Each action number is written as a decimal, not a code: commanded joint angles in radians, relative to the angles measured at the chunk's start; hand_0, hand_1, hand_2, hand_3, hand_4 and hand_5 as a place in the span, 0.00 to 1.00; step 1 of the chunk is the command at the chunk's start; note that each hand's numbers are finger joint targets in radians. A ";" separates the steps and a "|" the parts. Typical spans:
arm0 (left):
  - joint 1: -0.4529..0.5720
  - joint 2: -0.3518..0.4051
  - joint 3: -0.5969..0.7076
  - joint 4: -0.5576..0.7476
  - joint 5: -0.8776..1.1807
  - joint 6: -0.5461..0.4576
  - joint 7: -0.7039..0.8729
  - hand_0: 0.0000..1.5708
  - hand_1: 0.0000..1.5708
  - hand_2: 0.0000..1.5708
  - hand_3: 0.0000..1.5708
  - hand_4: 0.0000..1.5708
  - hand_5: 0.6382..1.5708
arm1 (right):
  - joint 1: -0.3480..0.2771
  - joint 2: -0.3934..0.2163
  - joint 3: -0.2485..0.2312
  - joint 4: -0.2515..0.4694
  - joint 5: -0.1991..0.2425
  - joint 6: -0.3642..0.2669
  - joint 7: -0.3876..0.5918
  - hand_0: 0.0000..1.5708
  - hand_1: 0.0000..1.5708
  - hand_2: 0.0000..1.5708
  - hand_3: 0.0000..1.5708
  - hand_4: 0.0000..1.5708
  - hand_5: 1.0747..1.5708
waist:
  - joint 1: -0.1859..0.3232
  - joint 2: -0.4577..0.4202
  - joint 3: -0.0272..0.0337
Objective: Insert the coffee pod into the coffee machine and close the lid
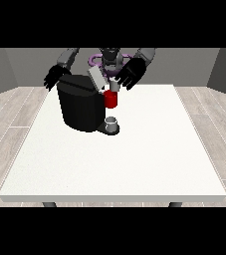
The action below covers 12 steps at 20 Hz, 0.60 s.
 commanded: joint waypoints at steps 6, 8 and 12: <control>-0.057 0.035 0.015 0.035 -0.011 -0.041 0.016 0.78 0.78 0.82 0.77 0.33 1.00 | -0.028 0.001 -0.001 -0.041 -0.015 -0.004 0.056 0.00 0.00 0.00 0.00 0.32 1.00 | -0.030 0.027 -0.0002; -0.028 0.018 0.005 0.027 -0.018 -0.020 -0.020 0.80 0.80 0.82 0.77 0.32 1.00 | 0.019 0.036 0.039 -0.037 0.004 -0.032 -0.001 0.00 0.00 0.00 0.00 0.33 1.00 | -0.012 0.034 -0.0001; 0.005 -0.045 -0.013 0.009 -0.025 -0.006 0.016 0.75 0.75 0.80 0.76 0.32 1.00 | 0.043 -0.025 -0.034 -0.011 -0.065 0.054 0.007 0.00 0.00 0.00 0.00 0.33 1.00 | -0.009 -0.032 0.0003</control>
